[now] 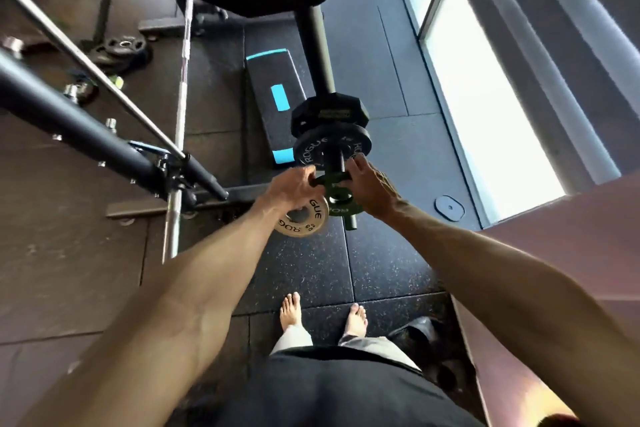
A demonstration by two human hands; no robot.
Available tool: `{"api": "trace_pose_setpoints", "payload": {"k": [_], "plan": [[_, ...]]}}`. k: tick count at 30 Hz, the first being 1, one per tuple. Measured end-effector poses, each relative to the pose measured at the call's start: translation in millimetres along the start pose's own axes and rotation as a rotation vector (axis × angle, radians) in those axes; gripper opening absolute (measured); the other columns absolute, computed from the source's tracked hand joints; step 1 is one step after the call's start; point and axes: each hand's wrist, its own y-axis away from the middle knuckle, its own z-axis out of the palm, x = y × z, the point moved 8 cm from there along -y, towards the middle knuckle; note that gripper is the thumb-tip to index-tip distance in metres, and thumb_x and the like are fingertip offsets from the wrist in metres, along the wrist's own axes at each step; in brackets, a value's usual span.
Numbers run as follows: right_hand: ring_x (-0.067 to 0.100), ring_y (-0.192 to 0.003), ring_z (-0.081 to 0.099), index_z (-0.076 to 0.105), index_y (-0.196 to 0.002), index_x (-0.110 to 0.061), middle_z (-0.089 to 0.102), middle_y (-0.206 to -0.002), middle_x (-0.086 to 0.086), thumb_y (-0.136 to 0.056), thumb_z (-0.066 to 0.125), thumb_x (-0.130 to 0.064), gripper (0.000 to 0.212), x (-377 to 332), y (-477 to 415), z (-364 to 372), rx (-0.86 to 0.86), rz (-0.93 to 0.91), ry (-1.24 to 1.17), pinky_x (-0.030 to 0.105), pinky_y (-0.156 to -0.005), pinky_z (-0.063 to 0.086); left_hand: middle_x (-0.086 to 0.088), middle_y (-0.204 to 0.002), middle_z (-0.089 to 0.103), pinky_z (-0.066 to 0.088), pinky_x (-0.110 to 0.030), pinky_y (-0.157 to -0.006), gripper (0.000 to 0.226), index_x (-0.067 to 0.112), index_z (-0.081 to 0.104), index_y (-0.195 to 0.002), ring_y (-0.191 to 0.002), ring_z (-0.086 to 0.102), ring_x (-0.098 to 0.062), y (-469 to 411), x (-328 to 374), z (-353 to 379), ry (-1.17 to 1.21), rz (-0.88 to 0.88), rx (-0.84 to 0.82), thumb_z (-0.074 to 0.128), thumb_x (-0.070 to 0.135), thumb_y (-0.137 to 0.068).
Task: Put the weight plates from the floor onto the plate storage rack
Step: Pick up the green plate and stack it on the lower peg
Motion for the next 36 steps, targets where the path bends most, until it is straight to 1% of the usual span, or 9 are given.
{"api": "trace_pose_setpoints", "payload": {"k": [6,11,14,19,22,25,29,33,36], "plan": [[0.032,-0.089,0.058,0.048,-0.109,-0.007,0.048,-0.111,0.012,-0.095,0.060,-0.027,0.027,-1.3,-2.0,10.7,-0.025,-0.127,0.036,0.046,-0.068,0.054,0.014,-0.066,0.053,0.033,-0.018,-0.048,0.037,0.015,0.055,-0.100,-0.054,0.050,-0.002,12.3,-3.9,6.6,-0.009,0.009,0.111,0.057,0.052,-0.092],[0.028,-0.084,0.058,0.048,-0.107,-0.006,0.049,-0.108,0.012,-0.096,0.060,-0.028,0.027,-1.7,-1.7,6.2,0.016,-0.175,0.015,0.044,-0.066,0.055,0.011,-0.062,0.052,0.033,-0.018,-0.047,0.030,0.017,0.052,-0.086,-0.048,0.046,-0.005,13.3,-1.4,2.5,-0.002,0.034,0.170,0.060,0.045,-0.092],[0.032,-0.085,0.062,0.050,-0.109,-0.004,0.050,-0.110,0.014,-0.096,0.060,-0.028,0.029,-3.3,-7.8,-5.5,0.061,-0.197,0.012,0.044,-0.066,0.057,0.007,-0.061,0.056,0.043,-0.023,-0.051,0.029,0.018,0.049,-0.082,-0.049,0.051,-0.008,10.2,2.2,-7.5,0.005,0.025,0.212,0.059,0.044,-0.091],[0.033,-0.084,0.062,0.051,-0.109,-0.002,0.050,-0.112,0.016,-0.096,0.060,-0.028,0.030,-2.3,-11.9,-8.7,0.100,-0.195,0.038,0.040,-0.061,0.052,-0.004,-0.078,0.070,0.057,-0.036,-0.070,0.043,0.012,0.058,-0.110,-0.069,0.069,-0.021,0.1,4.1,-15.8,-0.072,0.008,0.206,0.056,0.047,-0.086],[0.034,-0.084,0.061,0.052,-0.106,-0.003,0.051,-0.108,0.016,-0.092,0.065,-0.026,0.030,-5.5,-12.3,-6.3,0.142,-0.215,0.092,0.038,-0.058,0.050,-0.005,-0.080,0.072,0.058,-0.036,-0.067,0.059,0.010,0.047,-0.135,-0.067,0.069,-0.020,-0.6,-2.5,-10.2,-0.110,-0.006,0.221,0.058,0.048,-0.091],[0.035,-0.087,0.058,0.056,-0.099,-0.005,0.055,-0.101,0.017,-0.085,0.073,-0.025,0.030,-9.0,-26.5,-13.3,0.208,-0.217,0.181,0.042,-0.069,0.051,-0.004,-0.086,0.072,0.048,-0.031,-0.061,0.051,0.011,0.050,-0.129,-0.073,0.068,-0.021,-2.9,-4.5,-16.0,-0.177,-0.006,0.293,0.058,0.047,-0.093],[0.036,-0.096,0.056,0.058,-0.104,-0.007,0.055,-0.104,0.018,-0.082,0.074,-0.030,0.036,-4.4,-48.7,-12.9,0.203,-0.184,0.252,0.048,-0.086,0.050,-0.008,-0.099,0.073,0.052,-0.035,-0.068,0.049,0.013,0.050,-0.130,-0.085,0.070,-0.026,-12.8,-4.6,-26.8,-0.195,-0.027,0.340,0.053,0.048,-0.096],[0.038,-0.100,0.056,0.059,-0.107,-0.007,0.055,-0.108,0.020,-0.082,0.076,-0.031,0.038,-3.7,-64.8,-13.9,0.184,-0.101,0.284,0.047,-0.086,0.046,-0.005,-0.099,0.071,0.052,-0.035,-0.072,0.046,0.012,0.054,-0.118,-0.085,0.069,-0.024,-19.2,-11.6,-36.4,-0.056,-0.055,0.384,0.053,0.051,-0.095],[0.038,-0.101,0.055,0.058,-0.107,-0.007,0.055,-0.109,0.020,-0.082,0.076,-0.031,0.039,-4.8,-65.0,-14.1,0.208,-0.056,0.274,0.047,-0.087,0.046,0.000,-0.086,0.068,0.052,-0.035,-0.072,0.045,0.012,0.058,-0.103,-0.075,0.064,-0.018,-21.7,-25.1,-36.5,0.125,-0.123,0.361,0.055,0.055,-0.091]]}}
